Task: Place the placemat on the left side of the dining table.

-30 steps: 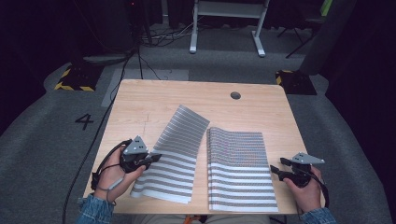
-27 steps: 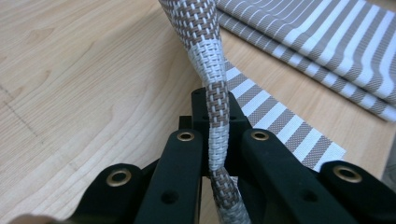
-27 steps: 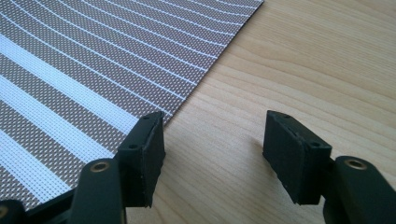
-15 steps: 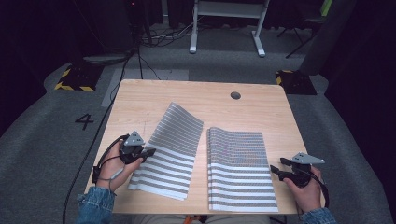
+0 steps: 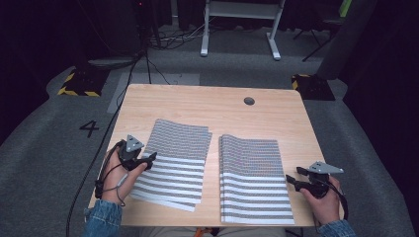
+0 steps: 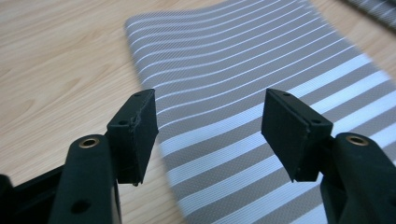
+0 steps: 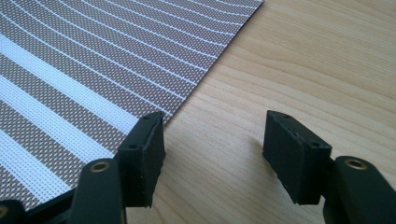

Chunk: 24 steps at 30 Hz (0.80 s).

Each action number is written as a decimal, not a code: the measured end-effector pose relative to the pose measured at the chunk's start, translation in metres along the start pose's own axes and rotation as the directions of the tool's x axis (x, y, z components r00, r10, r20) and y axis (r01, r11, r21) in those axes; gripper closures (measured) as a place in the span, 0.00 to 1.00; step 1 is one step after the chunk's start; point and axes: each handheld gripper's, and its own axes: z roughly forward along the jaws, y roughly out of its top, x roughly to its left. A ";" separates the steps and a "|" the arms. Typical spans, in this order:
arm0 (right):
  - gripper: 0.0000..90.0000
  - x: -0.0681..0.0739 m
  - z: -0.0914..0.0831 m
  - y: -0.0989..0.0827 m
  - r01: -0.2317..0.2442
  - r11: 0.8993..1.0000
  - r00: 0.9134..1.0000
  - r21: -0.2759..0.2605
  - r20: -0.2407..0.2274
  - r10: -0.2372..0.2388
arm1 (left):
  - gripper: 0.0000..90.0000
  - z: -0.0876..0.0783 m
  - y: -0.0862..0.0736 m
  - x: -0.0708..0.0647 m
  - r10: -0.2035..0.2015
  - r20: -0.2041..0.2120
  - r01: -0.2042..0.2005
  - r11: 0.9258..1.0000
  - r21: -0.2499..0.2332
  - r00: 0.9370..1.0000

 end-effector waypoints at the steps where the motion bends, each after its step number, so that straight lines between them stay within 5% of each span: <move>1: 0.43 0.000 0.000 0.000 0.000 1.000 1.000 0.000 0.000 0.000 | 0.40 -0.001 0.004 -0.007 0.001 0.011 -0.001 1.000 -0.010 1.000; 8: 0.43 0.000 0.000 0.000 0.000 1.000 1.000 0.000 0.000 0.000 | 0.39 0.010 0.021 -0.049 0.066 0.117 -0.062 0.997 -0.036 0.991; 16: 0.43 0.000 0.000 0.000 0.000 1.000 1.000 0.000 -0.001 0.000 | 0.39 0.055 0.035 -0.092 0.092 0.204 -0.093 0.996 -0.004 0.975; 24: 0.43 0.000 0.000 0.000 0.000 1.000 1.000 0.001 -0.002 0.000 | 0.38 0.102 0.036 -0.115 0.077 0.186 -0.091 0.993 0.070 0.980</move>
